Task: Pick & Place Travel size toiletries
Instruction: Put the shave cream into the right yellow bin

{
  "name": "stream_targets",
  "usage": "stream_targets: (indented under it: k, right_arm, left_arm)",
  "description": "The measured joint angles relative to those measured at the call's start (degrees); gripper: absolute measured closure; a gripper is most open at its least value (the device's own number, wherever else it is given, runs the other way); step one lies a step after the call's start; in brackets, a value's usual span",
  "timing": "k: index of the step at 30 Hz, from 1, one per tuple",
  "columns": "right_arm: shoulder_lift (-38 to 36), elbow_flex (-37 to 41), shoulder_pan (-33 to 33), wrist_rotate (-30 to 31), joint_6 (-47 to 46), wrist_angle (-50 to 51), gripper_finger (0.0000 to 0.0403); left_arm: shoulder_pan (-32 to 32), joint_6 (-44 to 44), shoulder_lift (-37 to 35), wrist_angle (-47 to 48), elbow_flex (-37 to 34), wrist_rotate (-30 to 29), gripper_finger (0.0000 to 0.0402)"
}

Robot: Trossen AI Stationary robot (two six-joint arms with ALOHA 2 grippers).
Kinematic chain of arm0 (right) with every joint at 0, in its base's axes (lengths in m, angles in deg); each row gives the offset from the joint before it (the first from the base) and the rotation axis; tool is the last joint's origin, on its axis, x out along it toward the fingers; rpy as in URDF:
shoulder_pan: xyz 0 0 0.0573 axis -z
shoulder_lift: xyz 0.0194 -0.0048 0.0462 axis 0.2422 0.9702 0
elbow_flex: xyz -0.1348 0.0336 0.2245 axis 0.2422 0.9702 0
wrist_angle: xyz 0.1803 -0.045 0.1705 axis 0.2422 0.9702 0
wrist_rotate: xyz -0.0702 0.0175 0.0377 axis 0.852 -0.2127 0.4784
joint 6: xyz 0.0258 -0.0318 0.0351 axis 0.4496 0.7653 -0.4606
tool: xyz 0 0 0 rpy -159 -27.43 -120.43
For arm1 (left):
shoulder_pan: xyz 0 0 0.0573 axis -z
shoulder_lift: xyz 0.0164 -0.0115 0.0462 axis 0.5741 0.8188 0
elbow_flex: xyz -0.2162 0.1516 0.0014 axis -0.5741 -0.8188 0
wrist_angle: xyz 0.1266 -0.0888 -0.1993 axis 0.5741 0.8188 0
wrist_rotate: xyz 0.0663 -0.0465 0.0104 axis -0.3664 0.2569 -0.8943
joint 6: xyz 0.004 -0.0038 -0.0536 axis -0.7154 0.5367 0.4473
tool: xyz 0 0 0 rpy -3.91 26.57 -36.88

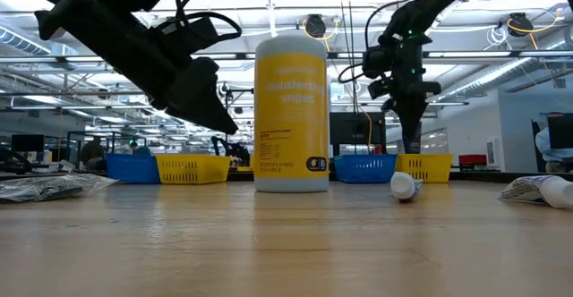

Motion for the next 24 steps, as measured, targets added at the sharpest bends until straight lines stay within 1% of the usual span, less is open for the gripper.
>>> stream_targets:
  k: [4,7,13,17,20,24]
  right_arm:
    - [1.20,0.72,1.27,-0.91,1.23,-2.58,0.0394]
    - [1.03,0.12,2.39,-3.11,1.35,-3.39,0.0394]
    - [2.56,0.32,3.54,-3.28,1.70,-3.04,0.0394]
    - [2.55,0.80,3.62,-3.04,2.33,-4.90,0.0391]
    - [2.57,0.86,3.63,-2.94,1.10,-6.61,0.0376]
    - [2.64,1.25,3.62,-2.85,0.83,-9.29,0.0341]
  left_arm:
    - [-0.37,-0.14,0.00,-0.18,0.00,0.09,0.0158]
    - [-0.86,-0.13,0.00,-0.39,0.00,0.11,0.0158]
    - [-1.78,-0.33,0.02,-1.57,0.01,2.86,0.0158]
    - [-1.90,-0.95,0.02,-1.90,0.02,3.23,0.0158]
    - [-1.90,-1.49,0.02,-2.13,0.02,3.23,0.0158]
    - [-1.88,-1.41,0.02,-2.35,0.02,4.02,0.0158]
